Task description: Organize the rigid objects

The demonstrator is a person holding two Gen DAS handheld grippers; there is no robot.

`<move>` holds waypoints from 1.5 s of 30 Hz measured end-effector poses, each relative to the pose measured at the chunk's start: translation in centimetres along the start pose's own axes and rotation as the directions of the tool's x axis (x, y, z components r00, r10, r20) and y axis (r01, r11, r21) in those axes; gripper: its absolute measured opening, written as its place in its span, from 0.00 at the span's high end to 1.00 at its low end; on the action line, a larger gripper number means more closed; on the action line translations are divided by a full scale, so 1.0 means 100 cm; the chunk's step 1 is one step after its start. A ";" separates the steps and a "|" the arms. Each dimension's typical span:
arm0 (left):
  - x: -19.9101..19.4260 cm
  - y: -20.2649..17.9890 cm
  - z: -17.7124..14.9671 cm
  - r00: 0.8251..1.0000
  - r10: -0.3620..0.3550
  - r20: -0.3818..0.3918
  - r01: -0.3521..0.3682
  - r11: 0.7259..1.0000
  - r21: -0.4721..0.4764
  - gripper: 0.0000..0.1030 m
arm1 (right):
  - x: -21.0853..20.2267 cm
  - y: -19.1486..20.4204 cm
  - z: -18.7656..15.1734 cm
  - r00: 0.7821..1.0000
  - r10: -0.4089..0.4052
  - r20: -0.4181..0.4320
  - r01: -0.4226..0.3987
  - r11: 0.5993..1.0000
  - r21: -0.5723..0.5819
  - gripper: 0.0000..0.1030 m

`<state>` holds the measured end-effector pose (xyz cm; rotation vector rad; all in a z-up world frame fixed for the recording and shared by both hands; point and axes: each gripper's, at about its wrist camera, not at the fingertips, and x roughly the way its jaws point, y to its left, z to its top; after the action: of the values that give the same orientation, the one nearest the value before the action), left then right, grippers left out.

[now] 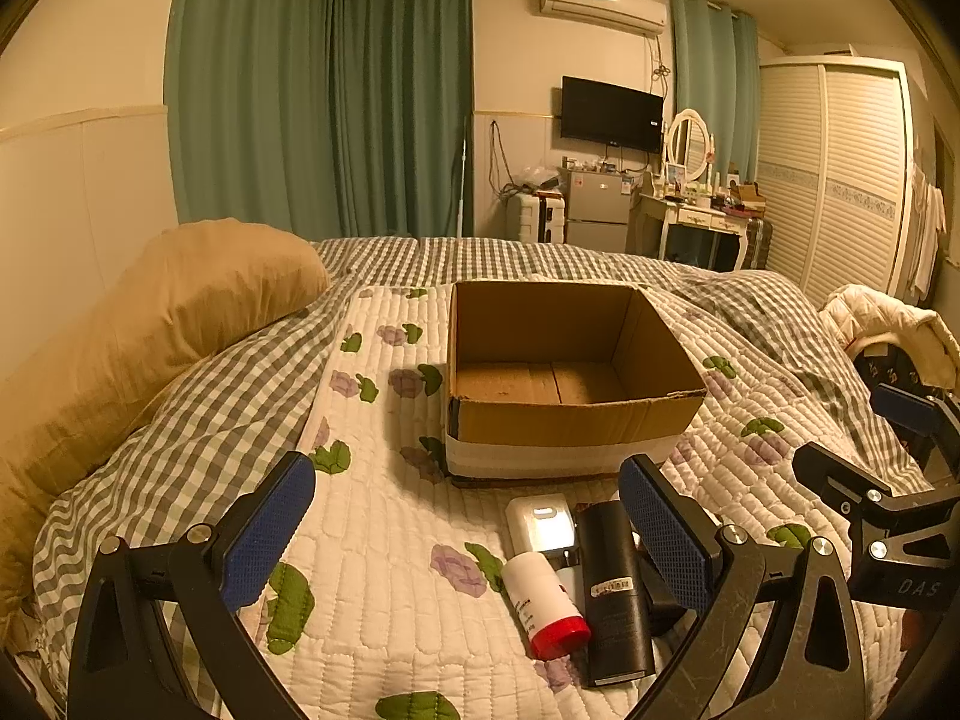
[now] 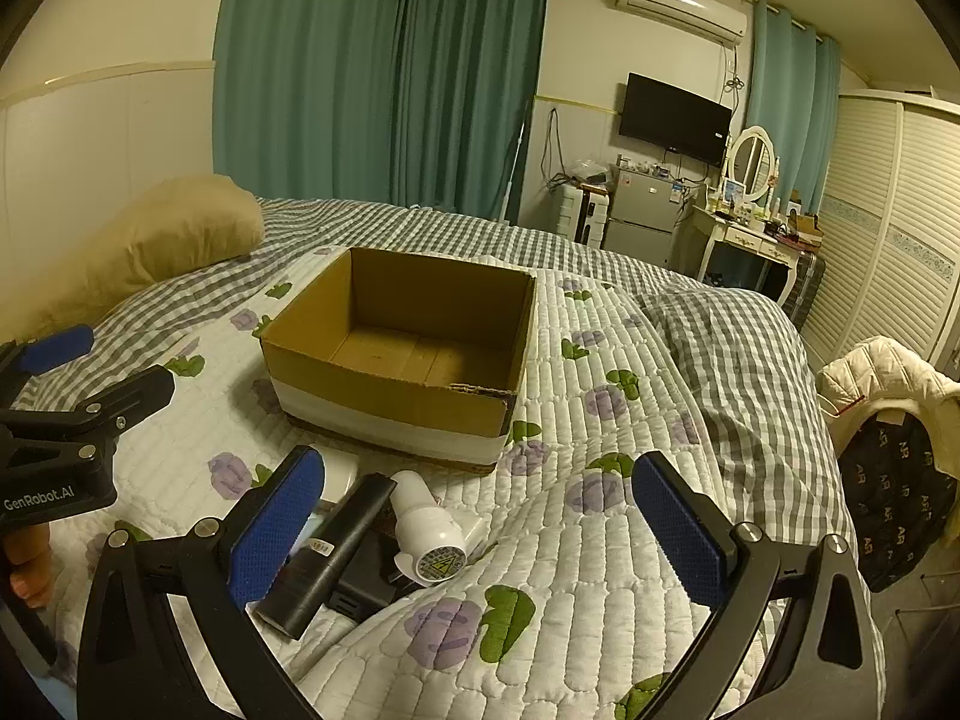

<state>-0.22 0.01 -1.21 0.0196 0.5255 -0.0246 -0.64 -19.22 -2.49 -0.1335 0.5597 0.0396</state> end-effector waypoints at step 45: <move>0.103 -0.017 -0.037 0.895 0.022 -0.445 -0.022 1.000 0.005 0.22 | 0.090 0.003 0.007 0.950 0.174 -0.258 -0.199 0.977 -0.074 0.01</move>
<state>6.76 -1.79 -9.54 0.0318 0.9867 0.0027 7.32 -18.82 -6.70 -0.1835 0.8228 0.2377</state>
